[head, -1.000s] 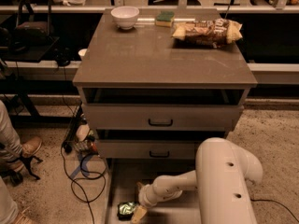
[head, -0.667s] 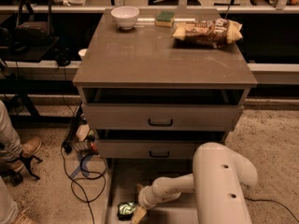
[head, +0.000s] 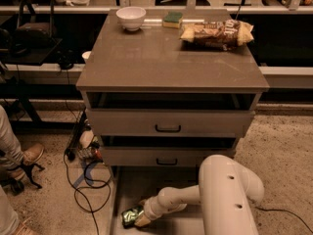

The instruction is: Pick green can from bottom drawer and place on counter

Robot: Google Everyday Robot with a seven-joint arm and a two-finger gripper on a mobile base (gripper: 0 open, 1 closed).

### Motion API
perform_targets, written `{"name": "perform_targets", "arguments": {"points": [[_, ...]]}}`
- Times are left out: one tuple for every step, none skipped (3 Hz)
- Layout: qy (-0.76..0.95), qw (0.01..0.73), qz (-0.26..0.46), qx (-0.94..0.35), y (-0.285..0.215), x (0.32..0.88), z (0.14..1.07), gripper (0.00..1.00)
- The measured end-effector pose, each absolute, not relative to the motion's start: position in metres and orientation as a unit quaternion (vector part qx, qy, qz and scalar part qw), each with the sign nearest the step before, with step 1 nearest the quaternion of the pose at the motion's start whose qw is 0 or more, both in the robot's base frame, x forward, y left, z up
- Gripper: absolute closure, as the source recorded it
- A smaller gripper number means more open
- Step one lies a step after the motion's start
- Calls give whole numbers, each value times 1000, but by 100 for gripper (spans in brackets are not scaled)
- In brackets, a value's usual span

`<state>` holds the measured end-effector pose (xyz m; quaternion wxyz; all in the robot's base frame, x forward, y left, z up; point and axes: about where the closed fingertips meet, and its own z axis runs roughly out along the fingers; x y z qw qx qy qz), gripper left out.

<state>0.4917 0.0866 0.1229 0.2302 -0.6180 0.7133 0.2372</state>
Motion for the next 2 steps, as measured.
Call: {"name": "perform_targets", "arguments": {"points": [[707, 242, 240, -620, 86, 491, 135, 72], [702, 266, 248, -612, 61, 490, 172, 94]]}}
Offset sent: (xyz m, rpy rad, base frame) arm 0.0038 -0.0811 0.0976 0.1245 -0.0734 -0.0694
